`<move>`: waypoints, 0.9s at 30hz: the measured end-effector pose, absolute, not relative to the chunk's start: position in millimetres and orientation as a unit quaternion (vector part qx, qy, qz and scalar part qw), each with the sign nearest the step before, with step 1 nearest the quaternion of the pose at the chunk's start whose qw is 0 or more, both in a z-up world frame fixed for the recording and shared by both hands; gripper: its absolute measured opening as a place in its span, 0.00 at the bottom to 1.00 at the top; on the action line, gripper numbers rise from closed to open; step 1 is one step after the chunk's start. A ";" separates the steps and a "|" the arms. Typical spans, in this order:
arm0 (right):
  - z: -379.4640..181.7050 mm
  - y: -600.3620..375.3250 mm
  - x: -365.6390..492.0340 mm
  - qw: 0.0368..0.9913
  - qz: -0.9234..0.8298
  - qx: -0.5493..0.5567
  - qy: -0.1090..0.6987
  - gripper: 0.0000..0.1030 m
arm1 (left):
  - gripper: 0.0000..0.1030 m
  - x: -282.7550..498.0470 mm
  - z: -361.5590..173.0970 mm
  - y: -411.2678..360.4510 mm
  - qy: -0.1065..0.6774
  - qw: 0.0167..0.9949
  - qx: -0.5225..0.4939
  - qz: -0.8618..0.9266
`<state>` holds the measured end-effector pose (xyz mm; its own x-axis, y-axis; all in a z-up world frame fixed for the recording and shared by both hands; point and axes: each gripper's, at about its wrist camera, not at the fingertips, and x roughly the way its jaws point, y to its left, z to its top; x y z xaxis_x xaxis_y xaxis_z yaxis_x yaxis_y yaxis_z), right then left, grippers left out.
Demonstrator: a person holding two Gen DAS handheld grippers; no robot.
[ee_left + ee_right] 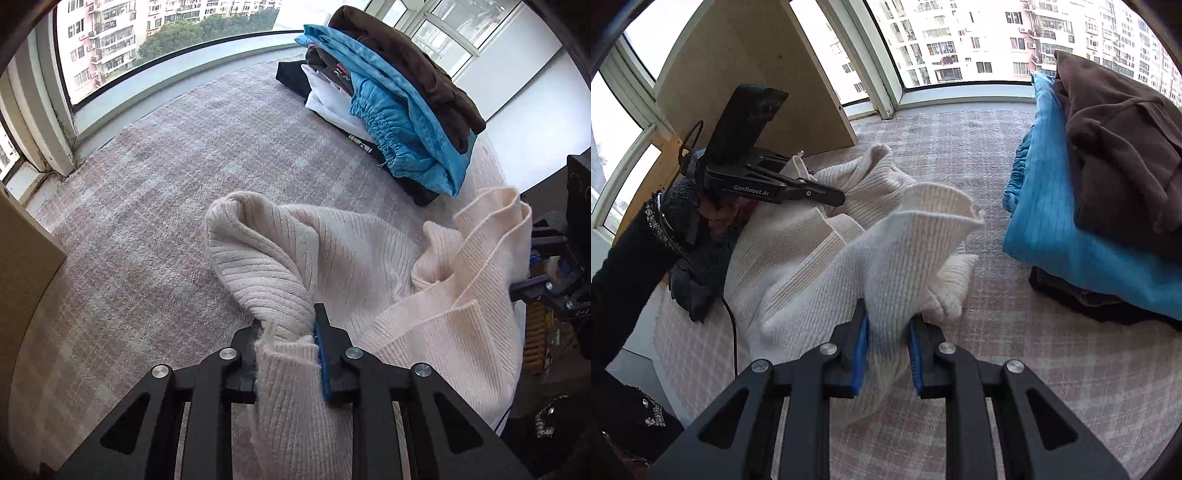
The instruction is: Fold clothes
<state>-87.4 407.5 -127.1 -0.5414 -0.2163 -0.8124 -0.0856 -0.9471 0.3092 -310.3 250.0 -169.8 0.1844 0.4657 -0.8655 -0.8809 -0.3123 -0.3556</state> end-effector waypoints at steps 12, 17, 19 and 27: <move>-23.1 358.7 -28.3 0.014 -0.927 0.374 -0.035 0.18 | 0.17 -254.2 38.3 118.9 0.188 0.569 -0.338 0.725; -134.8 335.4 57.0 -0.036 -0.871 0.489 -0.040 0.34 | 0.32 -161.1 -19.3 94.7 0.250 0.586 -0.349 0.687; -184.2 332.8 84.2 -0.056 -0.820 0.567 -0.051 0.33 | 0.57 -122.6 -80.8 89.2 0.262 0.601 -0.409 0.634; -115.5 360.2 138.2 -0.071 -0.860 0.483 -0.148 0.47 | 0.48 -85.6 -134.9 44.1 0.181 0.560 -0.530 0.610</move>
<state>138.2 360.2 -115.5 -0.5237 -0.0200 -0.8517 -0.2660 -0.9459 0.1857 -85.6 44.1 -134.9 0.1901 0.4915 -0.8499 -0.8756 -0.3066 -0.3732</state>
